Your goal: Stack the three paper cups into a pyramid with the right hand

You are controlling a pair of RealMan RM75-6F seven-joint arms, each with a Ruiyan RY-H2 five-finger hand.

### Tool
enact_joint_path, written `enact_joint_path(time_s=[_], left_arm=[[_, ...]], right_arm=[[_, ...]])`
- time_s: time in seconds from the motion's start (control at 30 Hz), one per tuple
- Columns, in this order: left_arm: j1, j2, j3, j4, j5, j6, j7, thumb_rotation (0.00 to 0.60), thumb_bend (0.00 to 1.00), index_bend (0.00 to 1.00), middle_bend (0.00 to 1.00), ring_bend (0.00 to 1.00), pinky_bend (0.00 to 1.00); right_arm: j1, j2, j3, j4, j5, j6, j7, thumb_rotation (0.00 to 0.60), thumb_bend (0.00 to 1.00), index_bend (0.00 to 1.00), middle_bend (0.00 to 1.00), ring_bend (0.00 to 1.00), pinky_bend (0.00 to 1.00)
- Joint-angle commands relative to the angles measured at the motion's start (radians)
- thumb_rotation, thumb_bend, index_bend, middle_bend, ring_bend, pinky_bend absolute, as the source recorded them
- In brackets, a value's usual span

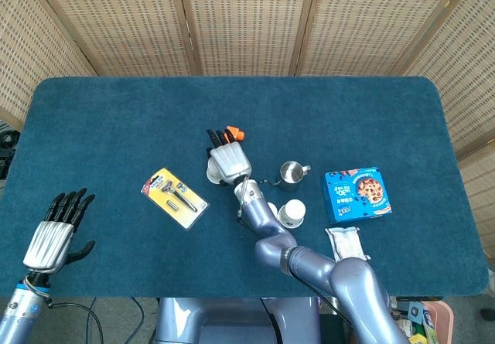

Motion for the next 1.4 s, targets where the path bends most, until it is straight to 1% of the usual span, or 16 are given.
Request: enact_joint_path(time_s=[0.03, 0.23, 0.43, 0.6, 0.73, 0.83, 0.97, 1.1, 1.23, 1.4], left_arm=[[0.0, 0.001, 0.0, -0.001, 0.001, 0.001, -0.001, 0.6, 0.29, 0.02, 0.0, 0.0, 0.0], [0.002, 0.003, 0.002, -0.002, 0.004, 0.006, -0.002, 0.6, 0.28, 0.02, 0.0, 0.0, 0.0], [0.005, 0.005, 0.005, -0.007, 0.014, 0.016, 0.002, 0.6, 0.28, 0.02, 0.0, 0.0, 0.0], [0.006, 0.005, 0.008, -0.009, 0.018, 0.018, 0.005, 0.6, 0.28, 0.02, 0.0, 0.0, 0.0], [0.006, 0.005, 0.012, -0.011, 0.024, 0.02, 0.007, 0.6, 0.29, 0.02, 0.0, 0.0, 0.0], [0.007, 0.005, 0.015, -0.013, 0.031, 0.023, 0.008, 0.6, 0.29, 0.02, 0.0, 0.0, 0.0], [0.009, 0.008, 0.02, -0.019, 0.044, 0.032, 0.009, 0.6, 0.29, 0.02, 0.0, 0.0, 0.0], [0.014, 0.014, 0.022, -0.025, 0.048, 0.04, 0.006, 0.6, 0.28, 0.02, 0.0, 0.0, 0.0], [0.016, 0.014, 0.024, -0.027, 0.05, 0.041, 0.009, 0.6, 0.29, 0.02, 0.0, 0.0, 0.0], [0.022, 0.018, 0.027, -0.038, 0.06, 0.056, 0.013, 0.6, 0.29, 0.02, 0.0, 0.0, 0.0]], right_arm=[[-0.004, 0.003, 0.001, -0.007, -0.005, 0.005, 0.0, 0.6, 0.07, 0.44, 0.0, 0.0, 0.0], [-0.015, 0.011, -0.001, -0.034, -0.011, 0.02, -0.014, 0.6, 0.07, 0.48, 0.02, 0.0, 0.0], [-0.036, 0.035, -0.006, -0.1, -0.011, 0.052, -0.054, 0.6, 0.07, 0.48, 0.02, 0.0, 0.0], [-0.055, 0.07, -0.004, -0.178, -0.005, 0.088, -0.096, 0.6, 0.07, 0.48, 0.02, 0.0, 0.0], [-0.076, 0.115, -0.004, -0.27, -0.003, 0.133, -0.141, 0.6, 0.07, 0.48, 0.02, 0.0, 0.0], [-0.095, 0.159, -0.004, -0.357, 0.002, 0.178, -0.188, 0.6, 0.07, 0.48, 0.02, 0.0, 0.0], [-0.128, 0.231, -0.009, -0.502, 0.016, 0.243, -0.264, 0.6, 0.07, 0.48, 0.02, 0.0, 0.0], [-0.172, 0.326, -0.021, -0.695, 0.033, 0.332, -0.363, 0.6, 0.07, 0.48, 0.02, 0.0, 0.0], [-0.208, 0.408, -0.039, -0.858, 0.049, 0.409, -0.456, 0.6, 0.07, 0.48, 0.01, 0.0, 0.0], [-0.28, 0.542, -0.088, -1.118, 0.044, 0.53, -0.568, 0.6, 0.07, 0.48, 0.01, 0.0, 0.0]])
